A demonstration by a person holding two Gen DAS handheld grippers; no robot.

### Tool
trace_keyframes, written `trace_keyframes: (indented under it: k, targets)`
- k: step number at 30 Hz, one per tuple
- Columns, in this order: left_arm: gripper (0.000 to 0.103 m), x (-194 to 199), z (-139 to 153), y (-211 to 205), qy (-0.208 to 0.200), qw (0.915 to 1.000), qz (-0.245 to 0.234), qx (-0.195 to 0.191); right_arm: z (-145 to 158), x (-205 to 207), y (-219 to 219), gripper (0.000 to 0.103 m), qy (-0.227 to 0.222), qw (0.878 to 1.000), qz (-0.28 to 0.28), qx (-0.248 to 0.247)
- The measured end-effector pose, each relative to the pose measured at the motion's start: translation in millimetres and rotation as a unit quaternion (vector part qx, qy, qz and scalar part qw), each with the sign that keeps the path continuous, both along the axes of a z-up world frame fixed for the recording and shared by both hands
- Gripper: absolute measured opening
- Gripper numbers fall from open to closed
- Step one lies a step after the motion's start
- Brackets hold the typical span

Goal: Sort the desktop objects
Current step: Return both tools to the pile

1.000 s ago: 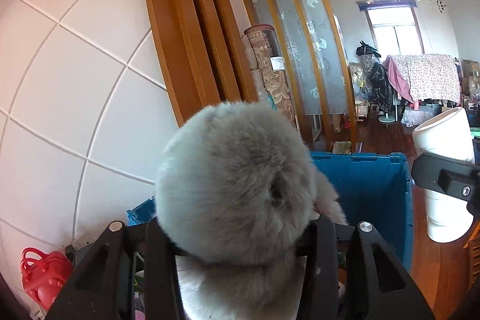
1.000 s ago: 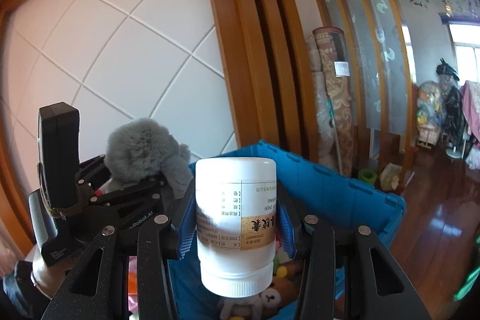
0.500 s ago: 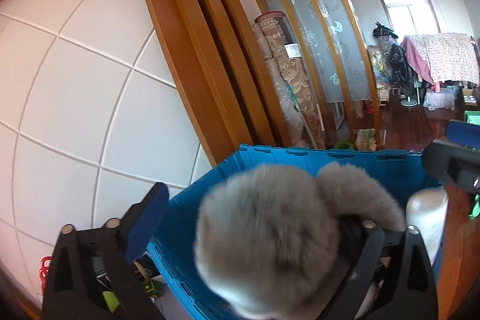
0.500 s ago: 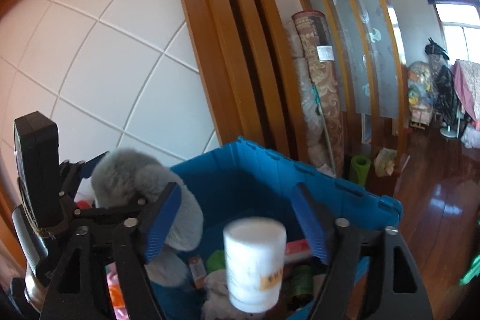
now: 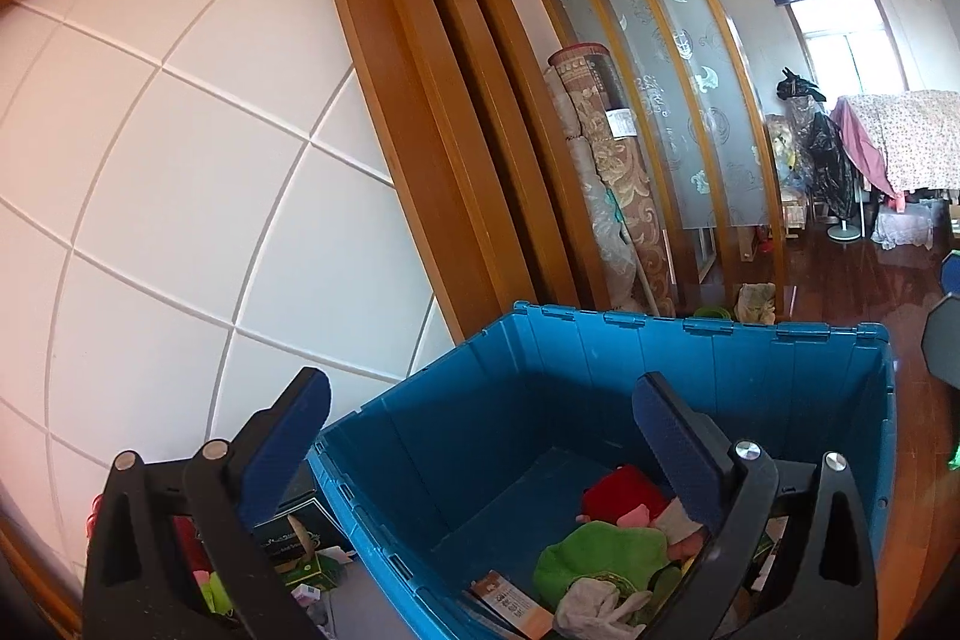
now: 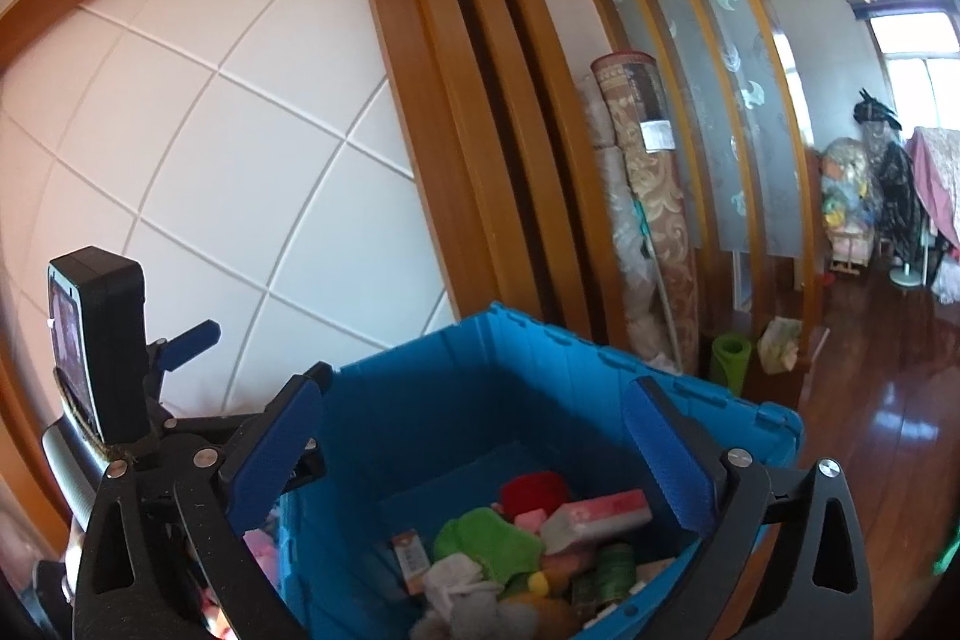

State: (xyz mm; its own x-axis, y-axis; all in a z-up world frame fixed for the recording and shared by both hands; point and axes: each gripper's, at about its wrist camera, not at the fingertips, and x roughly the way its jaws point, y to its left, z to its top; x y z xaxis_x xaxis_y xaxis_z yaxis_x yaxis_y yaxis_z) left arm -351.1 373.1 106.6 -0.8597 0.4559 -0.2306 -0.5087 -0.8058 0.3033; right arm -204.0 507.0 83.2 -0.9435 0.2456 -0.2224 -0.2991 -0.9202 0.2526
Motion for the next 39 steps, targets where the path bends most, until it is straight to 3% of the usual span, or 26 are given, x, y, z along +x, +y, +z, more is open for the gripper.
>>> trace_keyframes:
  k: [4, 13, 21, 30, 35, 39]
  targets:
    - [0.102, 4.2, 5.6, -10.4, 0.002, 0.9999, 0.006, 0.009, 2.3, 3.8, -5.2, 0.103, 0.005, 1.000, 0.011, -0.009]
    - [0.102, 24.8, 1.1, -50.9, 0.006, 0.9985, 0.034, 0.042, 9.0, 17.7, -34.6, 0.103, 0.020, 0.999, 0.034, 0.022]
    - [0.102, 33.7, -34.3, -122.8, -0.022, 0.9928, 0.093, 0.072, 1.9, 23.6, -68.0, 0.103, 0.039, 0.995, 0.081, 0.031]
    - [0.102, 31.4, -69.2, -205.0, -0.031, 0.9832, 0.170, 0.058, -11.9, -10.8, -123.4, 0.103, 0.021, 0.988, 0.148, 0.041]
    - [0.102, 24.4, -87.7, -262.5, -0.044, 0.9776, 0.198, 0.057, -23.0, -36.7, -170.2, 0.103, 0.001, 0.983, 0.179, 0.050]
    - [0.102, 21.5, -119.6, -319.6, -0.073, 0.9713, 0.223, 0.040, -36.9, -57.7, -224.5, 0.103, -0.011, 0.976, 0.210, 0.059]
